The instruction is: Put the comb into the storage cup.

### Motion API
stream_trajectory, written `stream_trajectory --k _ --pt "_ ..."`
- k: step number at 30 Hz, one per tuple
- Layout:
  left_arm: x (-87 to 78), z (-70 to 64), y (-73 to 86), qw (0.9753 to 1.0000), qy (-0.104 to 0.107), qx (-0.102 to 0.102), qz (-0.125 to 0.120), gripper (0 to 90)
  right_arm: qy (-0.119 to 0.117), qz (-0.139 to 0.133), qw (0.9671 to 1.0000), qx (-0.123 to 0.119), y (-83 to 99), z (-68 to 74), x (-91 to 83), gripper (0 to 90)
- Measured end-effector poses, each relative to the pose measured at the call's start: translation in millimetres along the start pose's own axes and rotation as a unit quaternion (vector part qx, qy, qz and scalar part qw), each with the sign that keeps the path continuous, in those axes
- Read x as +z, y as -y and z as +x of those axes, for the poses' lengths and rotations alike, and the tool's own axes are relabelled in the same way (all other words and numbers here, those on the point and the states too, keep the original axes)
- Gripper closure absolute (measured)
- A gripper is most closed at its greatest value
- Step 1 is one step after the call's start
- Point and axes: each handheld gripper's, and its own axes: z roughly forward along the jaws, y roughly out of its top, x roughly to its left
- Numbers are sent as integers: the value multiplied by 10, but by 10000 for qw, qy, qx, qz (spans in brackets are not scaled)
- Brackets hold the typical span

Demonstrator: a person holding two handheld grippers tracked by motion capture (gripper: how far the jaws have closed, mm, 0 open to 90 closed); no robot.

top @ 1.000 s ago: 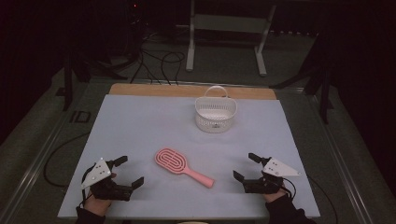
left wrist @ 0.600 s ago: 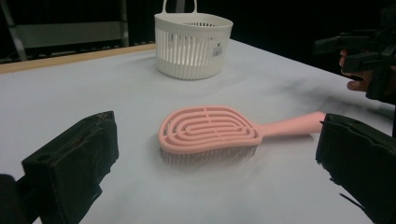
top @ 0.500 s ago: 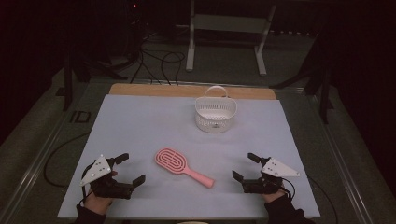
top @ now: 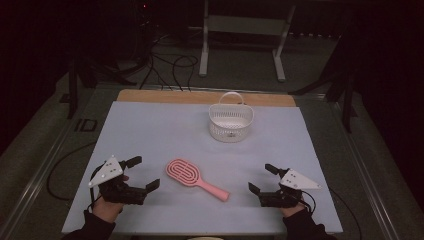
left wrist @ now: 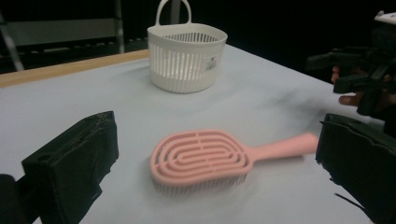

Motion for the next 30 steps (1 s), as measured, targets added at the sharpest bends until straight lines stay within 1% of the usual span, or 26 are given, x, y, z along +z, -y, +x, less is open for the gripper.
stream_trajectory --k 1,6,7,10,12,16,18,20,21,26,28,29,30 --pt "22 -13 -28 10000 16 64 20 2 -10 -3 10000 -2 0 4 0 95" --pt "133 -81 -163 9996 189 163 95 2 1 -9 10000 7 -2 2 1 95" --pt "154 -92 -189 9996 193 206 100 2 2 -14 10000 -2 -2 3 0 95" --pt "217 -118 -259 9994 243 198 119 2 -4 3 10000 29 2 -7 2 95" --pt "257 -141 -303 9992 281 233 157 2 -4 -9 10000 28 1 -2 0 95" --pt "344 -190 -382 9985 415 262 258 2 -12 -1 10000 47 3 -8 -1 95" --pt "385 -212 -418 9981 455 299 282 2 -17 -7 10000 32 2 -5 0 95" --pt "428 -228 -450 9978 531 257 291 2 -19 -6 10000 51 3 -9 3 96" --pt "449 -237 -465 9977 557 270 290 2 -24 1 10000 66 5 -10 4 95" --pt "560 -304 -515 9968 611 407 321 2 -31 -4 10000 77 5 -12 5 95" --pt "603 -331 -530 9961 678 456 342 2 -24 2 10000 63 4 -9 2 95" --pt "626 -348 -536 9960 661 483 365 2 -24 -5 10000 47 4 -9 1 95" --pt "649 -359 -543 9956 702 476 391 2 -27 -10 10000 60 3 -11 3 95"
